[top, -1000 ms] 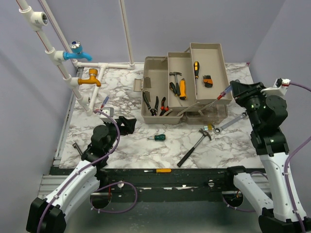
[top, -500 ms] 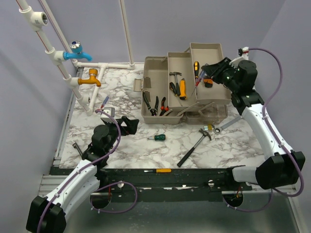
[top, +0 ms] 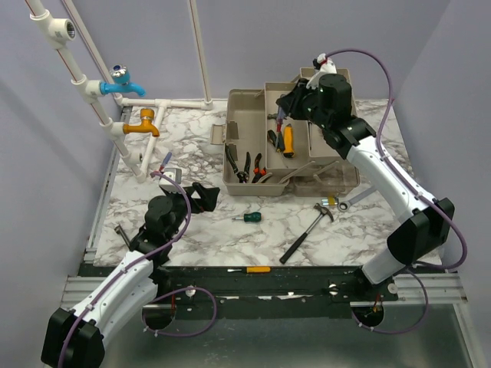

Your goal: Pack the tool kit

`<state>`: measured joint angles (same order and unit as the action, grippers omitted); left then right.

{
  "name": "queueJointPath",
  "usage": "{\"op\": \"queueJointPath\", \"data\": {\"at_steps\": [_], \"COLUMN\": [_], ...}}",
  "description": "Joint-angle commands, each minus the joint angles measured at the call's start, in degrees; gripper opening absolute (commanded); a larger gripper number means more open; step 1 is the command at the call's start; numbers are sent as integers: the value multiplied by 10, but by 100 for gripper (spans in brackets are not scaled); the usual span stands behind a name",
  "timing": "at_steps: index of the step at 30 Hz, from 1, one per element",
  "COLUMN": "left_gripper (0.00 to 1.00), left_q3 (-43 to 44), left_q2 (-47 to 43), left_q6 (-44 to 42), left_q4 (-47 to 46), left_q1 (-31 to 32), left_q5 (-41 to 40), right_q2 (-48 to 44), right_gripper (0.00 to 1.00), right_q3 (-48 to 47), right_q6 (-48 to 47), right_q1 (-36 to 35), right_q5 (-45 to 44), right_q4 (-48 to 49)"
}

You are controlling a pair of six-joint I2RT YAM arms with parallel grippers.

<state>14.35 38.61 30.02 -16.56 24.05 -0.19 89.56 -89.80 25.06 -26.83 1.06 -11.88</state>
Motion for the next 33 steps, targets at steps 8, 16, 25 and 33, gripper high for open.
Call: {"op": "queueJointPath", "data": {"at_steps": [8, 16, 25, 33], "left_gripper": [98, 98, 98, 98], "left_q3": [15, 17, 26, 55], "left_q2": [1, 15, 44, 93], "left_q6": [0, -2, -6, -6], "left_q4": [-1, -7, -16, 8], "left_q1": [-2, -2, -1, -2], "left_q5": [7, 7, 18, 14], "right_q2": [136, 215, 142, 19], "right_gripper": [1, 59, 75, 73], "right_q3": [-172, -248, -210, -135], "right_q6": [-122, -148, -142, -133], "right_q1": [-1, -10, -12, -10], "right_q5": [-157, -226, -201, -293], "right_q4": [-168, -225, -192, -176]}}
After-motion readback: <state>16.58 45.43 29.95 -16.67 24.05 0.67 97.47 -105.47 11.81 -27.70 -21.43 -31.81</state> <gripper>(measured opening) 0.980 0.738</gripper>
